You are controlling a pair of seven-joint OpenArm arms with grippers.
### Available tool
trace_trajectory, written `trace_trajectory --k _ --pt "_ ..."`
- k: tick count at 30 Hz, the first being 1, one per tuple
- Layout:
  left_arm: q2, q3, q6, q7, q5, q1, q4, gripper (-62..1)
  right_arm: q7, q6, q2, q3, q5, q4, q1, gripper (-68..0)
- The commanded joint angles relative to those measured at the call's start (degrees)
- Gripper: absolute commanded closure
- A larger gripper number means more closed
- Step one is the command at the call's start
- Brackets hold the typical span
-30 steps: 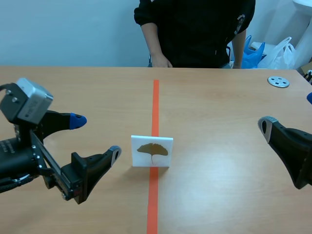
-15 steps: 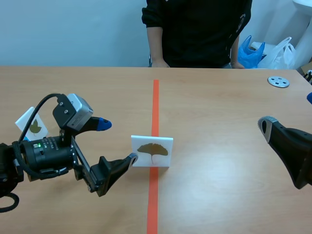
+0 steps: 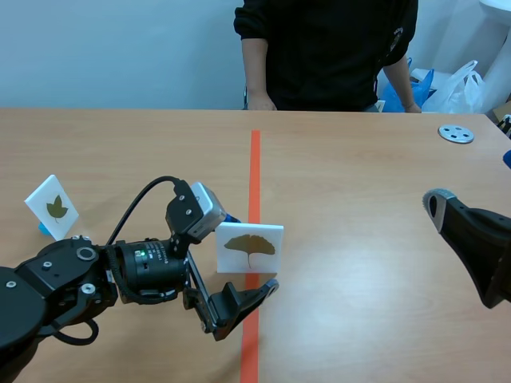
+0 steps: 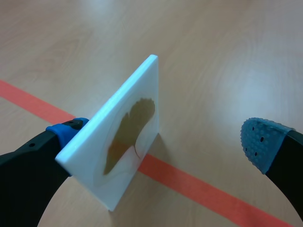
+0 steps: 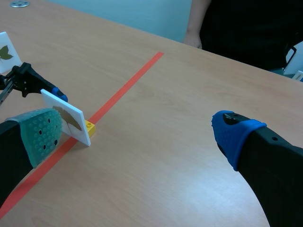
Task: Sort the leaf by its shape. The table is split by an orange tape line. A compound leaf with several leaflets goes to the left side, a simple leaf with one blade goes to the right side. Return to the home posture when a red brick is placed on the table.
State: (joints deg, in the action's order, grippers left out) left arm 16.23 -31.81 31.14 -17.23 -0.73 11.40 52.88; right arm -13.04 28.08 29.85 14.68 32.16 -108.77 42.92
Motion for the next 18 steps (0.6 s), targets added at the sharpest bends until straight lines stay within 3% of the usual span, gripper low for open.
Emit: trace_trajectory --k 1,6,12,18 --pt "-0.72 0.07 -0.11 -2.08 -0.31 1.55 -0.07 -62.3 -1.36 -0.2 -0.04 0.7 0.48 -1.22 0.24 -67.9" --pt "-2.4 -1.18 -0.46 -4.24 -2.64 3.52 -4.09 -62.3 -1.62 -0.2 -0.04 0.7 0.5 -1.22 0.22 -67.9" --pt "-3.96 -2.23 -4.94 -5.11 -6.47 4.09 -7.65 -62.3 -1.92 -0.17 -0.04 0.7 0.92 -1.22 0.11 -67.9" --pt "-4.13 -2.25 -5.05 -6.56 -6.38 4.17 -8.28 -62.3 -2.12 -0.17 -0.04 0.7 0.92 -1.22 0.11 -67.9"
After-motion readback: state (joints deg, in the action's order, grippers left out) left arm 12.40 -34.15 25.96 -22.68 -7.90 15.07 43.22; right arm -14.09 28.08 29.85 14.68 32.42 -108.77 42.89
